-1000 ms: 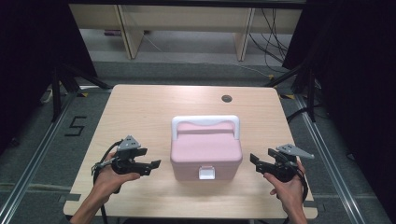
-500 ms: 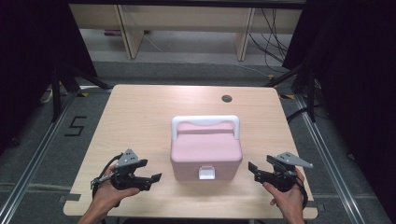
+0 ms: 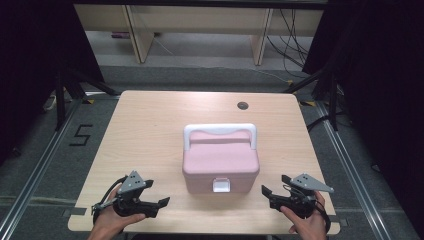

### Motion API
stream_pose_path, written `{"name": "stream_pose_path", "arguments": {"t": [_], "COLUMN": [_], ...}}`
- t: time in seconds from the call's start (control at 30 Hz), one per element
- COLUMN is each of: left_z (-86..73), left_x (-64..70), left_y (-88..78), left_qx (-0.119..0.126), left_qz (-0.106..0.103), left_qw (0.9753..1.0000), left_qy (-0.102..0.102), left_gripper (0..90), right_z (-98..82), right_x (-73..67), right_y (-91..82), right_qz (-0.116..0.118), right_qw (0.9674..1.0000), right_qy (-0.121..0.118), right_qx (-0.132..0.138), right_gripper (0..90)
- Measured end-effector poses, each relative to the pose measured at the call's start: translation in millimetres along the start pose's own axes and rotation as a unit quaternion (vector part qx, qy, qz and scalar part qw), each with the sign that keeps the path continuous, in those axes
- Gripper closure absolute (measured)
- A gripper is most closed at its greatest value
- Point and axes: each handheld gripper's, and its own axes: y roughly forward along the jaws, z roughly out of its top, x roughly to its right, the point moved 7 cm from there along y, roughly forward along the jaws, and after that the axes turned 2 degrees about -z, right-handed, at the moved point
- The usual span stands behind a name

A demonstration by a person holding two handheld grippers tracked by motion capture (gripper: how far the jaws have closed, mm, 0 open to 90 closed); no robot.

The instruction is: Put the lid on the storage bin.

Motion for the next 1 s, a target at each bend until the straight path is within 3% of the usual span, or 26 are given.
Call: {"name": "stream_pose_path", "arguments": {"t": [0.03,0.07,0.1,0.13,0.17,0.2,0.23,0.27,0.3,0.33,0.37,0.4,0.43,0.47,0.5,0.53,0.57,0.6,0.73,0.77,0.8,0.83,0.87,0.93,1.0], "left_z": [-0.9,-2.3,-3.9,-5.5,-8.0,-9.0,-12.7,-13.8,-16.2,-16.8,-18.5,-17.6,-19.6,-19.1,-21.7,-21.8,-24.6,-26.7,-32.4,-33.6,-34.5,-35.5,-35.6,-36.2,-37.0], "left_x": [2.7,3.9,4.4,4.9,4.3,5.3,6.1,6.9,6.5,3.3,5.5,7.5,4.8,7.0,5.3,7.7,6.8,9.4,10.4,11.5,8.0,9.4,9.7,8.1,8.2], "left_y": [1.7,1.9,1.4,1.4,0.1,0.9,1.6,2.9,2.6,2.8,1.6,2.9,0.4,2.1,-0.4,1.1,-0.5,1.2,1.2,2.1,1.2,1.6,1.8,1.6,2.6], "left_qx": [0.011,0.010,0.006,0.005,-0.005,-0.002,-0.007,-0.003,-0.010,-0.011,-0.013,0.002,-0.011,0.005,-0.012,0.000,-0.010,-0.002,-0.011,-0.009,-0.020,-0.019,-0.018,-0.022,-0.023], "left_qz": [0.003,0.000,0.003,0.001,0.004,0.003,0.005,0.004,0.004,0.011,0.007,0.008,0.012,0.014,0.013,0.014,0.016,0.012,0.014,0.014,0.016,0.014,0.016,0.023,0.018], "left_qw": [0.9999,0.9999,1.0000,1.0000,0.9999,0.9999,0.9999,1.0000,0.9999,0.9995,0.9998,1.0000,0.9998,0.9999,0.9998,0.9999,0.9998,0.9999,0.9998,0.9998,0.9993,0.9995,0.9996,0.9994,0.9994], "left_qy": [-0.010,-0.007,-0.001,0.004,0.014,0.012,0.011,0.008,0.012,0.027,0.016,-0.001,0.014,-0.002,0.012,-0.001,0.008,0.000,0.009,0.007,0.026,0.019,0.014,0.017,0.019], "left_gripper": [16.2,16.2,16.2,16.2,16.2,16.2,16.2,16.2,16.2,16.2,16.2,16.2,16.2,16.2,16.2,16.2,16.2,16.2,16.2,16.2,16.2,16.2,16.2,16.2,16.2], "right_z": [-3.4,-5.1,-6.8,-8.6,-11.2,-11.2,-12.4,-15.1,-16.7,-17.7,-20.2,-22.5,-25.1,-28.3,-30.4,-34.0,-35.6,-38.8,-42.5,-46.5,-46.5,-47.4,-49.9,-51.8,-53.7], "right_x": [-4.0,-4.1,-7.1,-7.5,-12.4,-12.4,-9.4,-13.4,-14.7,-13.4,-15.2,-15.8,-13.4,-14.3,-15.3,-17.4,-17.0,-16.2,-17.0,-20.1,-20.1,-19.4,-22.1,-19.8,-21.2], "right_y": [0.5,0.8,-0.5,-0.7,0.1,0.1,-0.9,-2.1,-3.0,-2.2,-3.0,-3.0,-4.2,-4.5,-3.1,-4.9,-4.6,-5.6,-7.7,-8.8,-8.8,-8.7,-9.8,-9.1,-8.3], "right_qz": [-0.001,0.008,0.012,0.015,0.018,0.018,0.011,0.021,0.021,0.020,0.020,0.020,0.018,0.017,0.016,0.017,0.023,0.017,0.020,0.025,0.025,0.027,0.026,0.021,0.026], "right_qw": [0.9998,0.9999,0.9998,0.9997,0.9998,0.9998,0.9996,0.9994,0.9993,0.9992,0.9993,0.9992,0.9985,0.9982,0.9985,0.9978,0.9977,0.9972,0.9965,0.9960,0.9960,0.9957,0.9953,0.9947,0.9940], "right_qy": [0.019,0.002,0.006,-0.007,0.001,0.001,-0.020,-0.011,-0.007,-0.021,-0.013,-0.016,-0.034,-0.031,-0.027,-0.017,-0.023,-0.032,-0.034,-0.025,-0.025,-0.031,-0.022,-0.042,-0.044], "right_qx": [-0.010,-0.007,-0.011,-0.016,-0.010,-0.010,-0.018,-0.025,-0.029,-0.027,-0.030,-0.030,-0.039,-0.048,-0.046,-0.061,-0.060,-0.066,-0.073,-0.082,-0.082,-0.083,-0.090,-0.092,-0.096], "right_gripper": [16.3,16.3,16.3,16.2,16.2,16.2,16.2,16.2,16.2,16.2,16.2,16.4,16.4,16.4,16.5,16.5,16.5,16.5,16.6,16.6,16.6,16.6,16.5,16.5,16.5]}}
